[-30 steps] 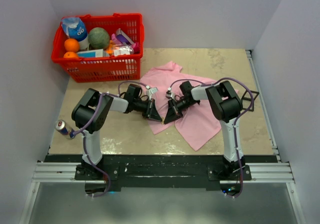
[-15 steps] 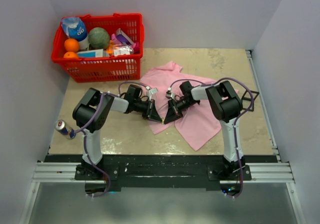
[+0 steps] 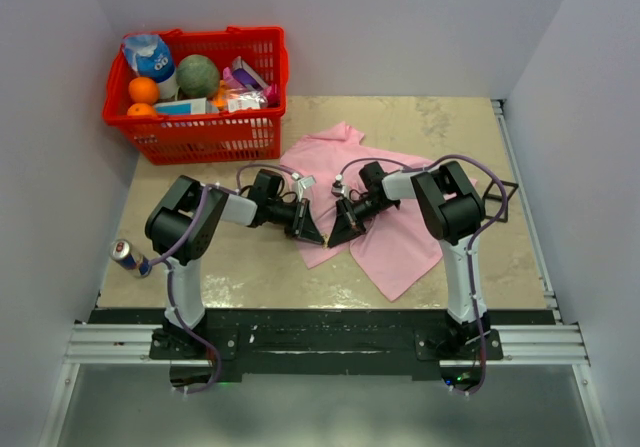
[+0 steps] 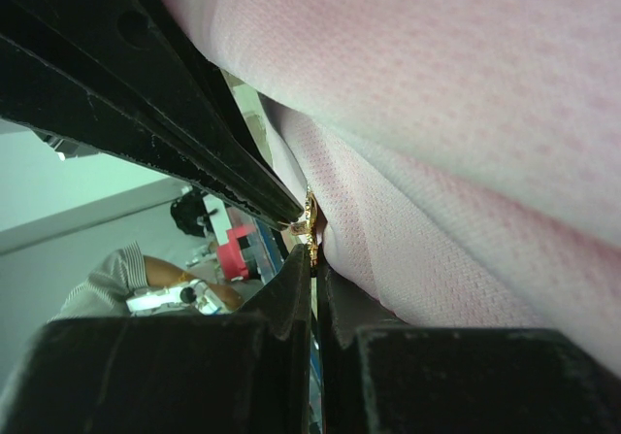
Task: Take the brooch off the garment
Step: Close the brooch.
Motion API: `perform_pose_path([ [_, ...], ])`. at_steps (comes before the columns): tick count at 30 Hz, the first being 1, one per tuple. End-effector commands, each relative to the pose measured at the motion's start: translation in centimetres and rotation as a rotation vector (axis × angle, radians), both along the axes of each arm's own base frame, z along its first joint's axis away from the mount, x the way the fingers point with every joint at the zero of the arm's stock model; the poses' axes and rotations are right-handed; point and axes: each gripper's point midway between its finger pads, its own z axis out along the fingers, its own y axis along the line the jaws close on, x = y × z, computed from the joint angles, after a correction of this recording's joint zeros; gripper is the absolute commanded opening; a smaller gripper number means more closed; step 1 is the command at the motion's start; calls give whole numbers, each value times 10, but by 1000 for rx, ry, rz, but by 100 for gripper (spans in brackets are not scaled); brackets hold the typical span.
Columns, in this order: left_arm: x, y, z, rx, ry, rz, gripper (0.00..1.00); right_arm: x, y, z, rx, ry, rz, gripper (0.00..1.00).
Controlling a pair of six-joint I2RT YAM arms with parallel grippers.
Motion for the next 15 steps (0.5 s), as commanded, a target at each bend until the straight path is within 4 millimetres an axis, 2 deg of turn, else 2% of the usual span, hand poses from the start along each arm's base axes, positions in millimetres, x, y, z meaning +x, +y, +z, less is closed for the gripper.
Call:
perform_pose_path([
  [1, 3, -2, 18, -51, -32, -5, 0, -13, -9, -25, -115, 125, -28, 0],
  [15, 7, -4, 15, -56, -20, 4, 0, -13, -8, -25, -114, 123, -27, 0],
])
